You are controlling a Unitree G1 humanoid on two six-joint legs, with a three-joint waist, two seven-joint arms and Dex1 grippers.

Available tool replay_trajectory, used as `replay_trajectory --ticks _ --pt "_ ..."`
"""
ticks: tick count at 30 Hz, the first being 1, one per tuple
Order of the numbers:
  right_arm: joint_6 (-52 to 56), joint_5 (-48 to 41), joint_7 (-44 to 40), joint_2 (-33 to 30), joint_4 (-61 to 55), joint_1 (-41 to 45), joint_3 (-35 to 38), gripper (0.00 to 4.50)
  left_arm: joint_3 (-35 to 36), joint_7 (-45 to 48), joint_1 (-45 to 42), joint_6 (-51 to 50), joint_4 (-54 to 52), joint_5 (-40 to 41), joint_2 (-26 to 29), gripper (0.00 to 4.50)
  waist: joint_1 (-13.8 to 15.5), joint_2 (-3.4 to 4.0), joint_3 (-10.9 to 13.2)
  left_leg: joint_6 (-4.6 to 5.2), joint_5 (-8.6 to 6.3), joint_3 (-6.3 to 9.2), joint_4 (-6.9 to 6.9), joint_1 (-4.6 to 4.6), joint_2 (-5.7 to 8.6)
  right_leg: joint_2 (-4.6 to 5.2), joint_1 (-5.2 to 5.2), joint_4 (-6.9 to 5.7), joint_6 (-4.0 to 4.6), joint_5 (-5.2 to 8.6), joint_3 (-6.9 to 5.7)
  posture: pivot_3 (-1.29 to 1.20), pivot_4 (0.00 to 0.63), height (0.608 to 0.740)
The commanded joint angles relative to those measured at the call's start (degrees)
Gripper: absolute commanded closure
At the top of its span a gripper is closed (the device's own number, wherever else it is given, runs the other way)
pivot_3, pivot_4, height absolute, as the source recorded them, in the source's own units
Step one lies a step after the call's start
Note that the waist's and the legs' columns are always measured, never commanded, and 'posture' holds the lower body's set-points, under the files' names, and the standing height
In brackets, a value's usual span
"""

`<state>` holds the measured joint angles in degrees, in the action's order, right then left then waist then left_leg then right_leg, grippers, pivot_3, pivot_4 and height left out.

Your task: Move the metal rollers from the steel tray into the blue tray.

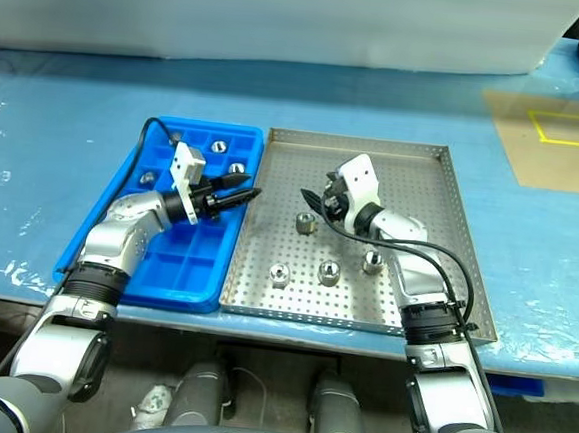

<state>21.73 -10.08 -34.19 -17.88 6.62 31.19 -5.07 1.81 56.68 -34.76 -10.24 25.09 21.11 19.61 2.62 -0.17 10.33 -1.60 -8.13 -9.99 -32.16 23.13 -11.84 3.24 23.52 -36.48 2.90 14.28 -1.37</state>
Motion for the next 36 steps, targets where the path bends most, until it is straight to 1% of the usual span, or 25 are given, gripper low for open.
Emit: replay_trajectory --ticks 1,14,17,19,20,22,24,26,30,32,34,36 --pt "-0.4 -1.0 0.0 0.0 -2.6 1.0 1.3 1.13 0.8 0.0 -1.1 0.8 -0.7 0.2 0.2 2.04 0.0 0.0 0.0 0.0 0.0 0.0 0.0 0.0 0.0 0.0 0.0 0.0 0.0 0.0 0.0 -0.11 0.15 0.74" --pt "0.0 -1.1 0.0 -0.2 -3.3 0.7 1.4 1.13 0.6 0.3 -1.2 0.7 -0.4 0.2 0.1 2.04 0.0 0.0 0.0 0.0 0.0 0.0 0.0 0.0 0.0 0.0 0.0 0.0 0.0 0.0 0.0 -0.12 0.15 0.74" --pt "0.4 -1.2 0.1 -0.5 -4.1 0.6 1.6 1.13 0.9 -1.3 -4.0 2.0 1.4 -0.2 -1.1 2.04 0.0 0.0 0.0 0.0 0.0 0.0 0.0 0.0 0.0 0.0 0.0 0.01 0.0 0.0 0.0 -0.14 0.15 0.74" --pt "0.9 -1.4 0.0 -0.9 -4.7 0.6 2.1 1.13 1.1 -2.3 -7.4 2.9 3.6 -0.5 -2.1 2.04 0.2 -0.01 0.0 -0.01 0.0 0.01 0.0 0.02 0.01 0.0 -0.01 0.01 0.0 0.0 0.0 -0.14 0.15 0.74" --pt "1.1 -1.6 0.0 -1.2 -5.0 0.7 2.4 1.13 0.8 -3.3 -10.4 3.9 6.0 -1.4 -2.8 2.04 0.4 -0.02 0.0 -0.01 0.0 0.01 -0.01 0.03 0.01 0.01 -0.01 0.01 0.0 0.0 0.0 -0.15 0.15 0.74" --pt "1.3 -1.7 0.4 -2.3 -5.7 0.4 3.8 1.13 -1.6 -4.7 -19.1 7.5 15.2 -5.5 -5.6 2.04 0.9 -0.07 0.1 0.0 0.01 0.03 -0.07 0.07 0.03 0.02 -0.03 -0.01 -0.02 -0.01 0.0 -0.17 0.15 0.74" --pt "1.9 -2.0 1.1 -2.8 -6.7 0.1 4.8 1.13 -3.5 -3.9 -24.0 10.0 21.8 -8.3 -7.4 2.04 1.2 -0.06 0.1 0.0 0.01 0.04 -0.11 0.08 0.05 0.05 -0.09 0.03 -0.11 -0.07 0.02 -0.2 0.15 0.74" --pt "3.2 -2.9 1.6 -3.2 -9.1 -0.5 6.2 1.13 -5.4 -0.9 -27.0 11.3 26.8 -10.5 -8.7 2.04 1.1 -0.03 0.0 0.06 -0.03 0.02 -0.08 -0.02 0.07 0.09 -0.23 0.2 -0.19 -0.11 0.09 -0.23 0.15 0.74" --pt "6.6 -4.8 1.9 -4.8 -14.8 -2.6 8.6 1.13 -8.3 6.7 -31.2 10.7 34.0 -13.5 -9.8 2.04 -0.4 -0.03 0.0 0.32 -0.18 -0.04 -0.06 -0.03 0.13 0.07 -0.28 0.35 -0.5 -0.31 0.09 -0.28 0.15 0.74" --pt "9.4 -6.6 1.5 -6.9 -20.2 -5.3 10.3 1.13 -11.4 9.6 -33.0 10.9 38.5 -17.4 -9.9 2.04 -0.5 -0.03 0.0 0.36 -0.18 -0.02 0.04 0.04 0.09 -0.01 -0.25 0.47 -0.52 -0.32 0.03 -0.32 0.15 0.74" --pt "11.8 -8.3 1.6 -8.3 -24.5 -7.4 11.5 1.13 -13.7 11.2 -33.7 11.6 41.5 -20.7 -9.6 2.04 -0.8 -0.03 0.0 0.52 -0.1 -0.02 0.15 0.04 0.08 -0.02 -0.25 0.62 -0.53 -0.34 0.02 -0.34 0.15 0.74" --pt "14.2 -9.6 2.1 -9.6 -28.8 -10.1 13.1 1.13 -16.6 10.0 -33.7 14.0 43.9 -25.1 -9.3 2.04 -1.1 -0.03 0.0 0.61 -0.15 -0.03 0.15 0.07 0.09 -0.01 -0.27 0.72 -0.56 -0.36 0.03 -0.38 0.15 0.74"
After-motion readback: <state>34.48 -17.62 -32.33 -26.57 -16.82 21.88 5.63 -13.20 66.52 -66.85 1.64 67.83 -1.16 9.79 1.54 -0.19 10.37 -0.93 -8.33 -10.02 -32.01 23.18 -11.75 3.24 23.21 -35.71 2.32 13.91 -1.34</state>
